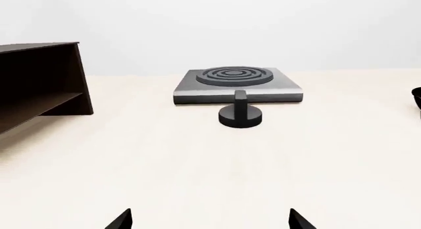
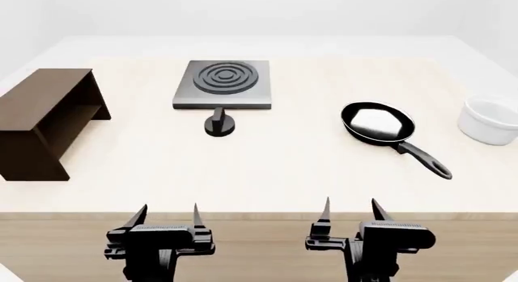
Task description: Turn on the stove and put the frying pan on it.
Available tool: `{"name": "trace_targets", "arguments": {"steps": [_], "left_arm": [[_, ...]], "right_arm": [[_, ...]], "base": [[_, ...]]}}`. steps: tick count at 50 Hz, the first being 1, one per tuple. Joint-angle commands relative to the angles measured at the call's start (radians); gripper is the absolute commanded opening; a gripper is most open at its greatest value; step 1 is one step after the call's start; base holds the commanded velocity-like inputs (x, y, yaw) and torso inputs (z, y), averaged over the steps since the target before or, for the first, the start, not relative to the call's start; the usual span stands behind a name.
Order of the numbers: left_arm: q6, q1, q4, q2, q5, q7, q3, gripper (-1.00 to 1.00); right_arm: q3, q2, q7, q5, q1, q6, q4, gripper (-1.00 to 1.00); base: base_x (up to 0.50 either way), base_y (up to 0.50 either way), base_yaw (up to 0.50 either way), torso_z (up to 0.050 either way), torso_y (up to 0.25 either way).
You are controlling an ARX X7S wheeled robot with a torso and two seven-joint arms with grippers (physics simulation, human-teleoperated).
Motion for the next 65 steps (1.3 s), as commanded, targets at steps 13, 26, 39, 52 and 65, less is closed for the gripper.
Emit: {"name": "trace_targets", "arguments": {"steps": [13, 26, 39, 52, 65], "left_arm": [[-0.055, 0.054, 0.133, -0.023, 0.077, -0.077, 0.02, 1.0], [-0.054, 0.058, 0.194, -0.043, 0.051, -0.101, 0.013, 1.0], [-0.057, 0.056, 0.191, -0.06, 0.034, -0.118, 0.025, 1.0], [-0.058, 0.046, 0.175, -0.074, 0.027, -0.134, 0.038, 1.0], [0.02, -0.029, -0.039, -0.094, 0.089, -0.209, 0.042, 1.0]], "right_arm": [[0.002, 0.014, 0.008, 0.055, -0.012, -0.068, -0.013, 1.0], [-0.019, 0.034, 0.029, 0.067, -0.002, -0.083, -0.051, 1.0], [-0.035, 0.051, 0.043, 0.082, 0.001, -0.087, -0.049, 1.0], [-0.053, 0.059, 0.081, 0.076, 0.013, -0.058, -0.032, 1.0], [-0.075, 0.075, 0.087, 0.078, 0.004, -0.087, -0.02, 1.0]], "base": [[0.19, 0.0, 0.0, 0.0, 0.0], [0.5, 0.0, 0.0, 0.0, 0.0], [0.5, 0.0, 0.0, 0.0, 0.0], [0.42, 0.0, 0.0, 0.0, 0.0], [0.0, 0.0, 0.0, 0.0, 0.0]]}}
